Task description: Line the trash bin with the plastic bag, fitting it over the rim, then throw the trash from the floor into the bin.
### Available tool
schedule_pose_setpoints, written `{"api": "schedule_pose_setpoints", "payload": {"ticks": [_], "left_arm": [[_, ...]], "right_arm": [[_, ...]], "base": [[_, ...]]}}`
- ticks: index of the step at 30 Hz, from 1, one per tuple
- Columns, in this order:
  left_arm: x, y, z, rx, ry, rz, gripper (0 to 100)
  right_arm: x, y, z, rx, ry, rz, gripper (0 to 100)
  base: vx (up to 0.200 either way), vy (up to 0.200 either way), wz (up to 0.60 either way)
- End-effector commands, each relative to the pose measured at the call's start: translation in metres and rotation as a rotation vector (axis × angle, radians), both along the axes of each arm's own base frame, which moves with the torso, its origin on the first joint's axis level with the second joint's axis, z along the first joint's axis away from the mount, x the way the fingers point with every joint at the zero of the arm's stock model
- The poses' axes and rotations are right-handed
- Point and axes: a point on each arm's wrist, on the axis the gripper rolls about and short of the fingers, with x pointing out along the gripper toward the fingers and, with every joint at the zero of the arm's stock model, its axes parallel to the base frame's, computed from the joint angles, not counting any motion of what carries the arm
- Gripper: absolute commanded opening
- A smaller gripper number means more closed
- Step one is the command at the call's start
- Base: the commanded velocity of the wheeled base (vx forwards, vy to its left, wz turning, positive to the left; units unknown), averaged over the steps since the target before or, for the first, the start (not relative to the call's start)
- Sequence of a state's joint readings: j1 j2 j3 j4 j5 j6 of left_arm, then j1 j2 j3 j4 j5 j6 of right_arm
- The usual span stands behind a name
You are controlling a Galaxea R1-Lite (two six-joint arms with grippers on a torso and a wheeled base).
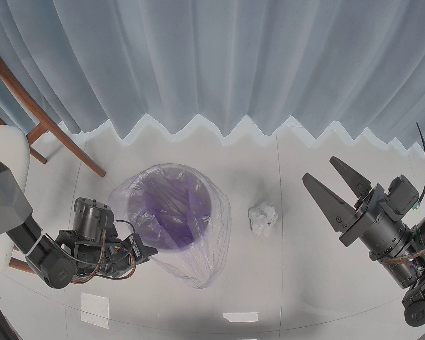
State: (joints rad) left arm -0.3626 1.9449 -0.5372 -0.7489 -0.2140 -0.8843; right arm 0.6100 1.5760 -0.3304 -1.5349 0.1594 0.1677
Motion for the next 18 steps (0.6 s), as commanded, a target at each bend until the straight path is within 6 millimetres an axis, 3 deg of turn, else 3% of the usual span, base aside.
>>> {"api": "schedule_pose_setpoints", "payload": {"ticks": [1,7,18], "left_arm": [[-0.004,0.001,-0.009,0.015,0.040,0.000,0],[-0.023,0.009,-0.014,0.039,0.084,-0.006,0],[-0.019,0.017,-0.037,0.176,0.123,0.130,0]], "right_arm": [[0.000,0.000,-0.001,-0.002,0.002,0.001,100],[0.000,0.000,-0.002,-0.005,0.007,0.001,100],[0.000,0.000,-0.002,-0.014,0.001,-0.004,100]], "base": [[0.000,0.000,0.00],[0.000,0.000,0.00],[0.000,0.000,0.00]]}}
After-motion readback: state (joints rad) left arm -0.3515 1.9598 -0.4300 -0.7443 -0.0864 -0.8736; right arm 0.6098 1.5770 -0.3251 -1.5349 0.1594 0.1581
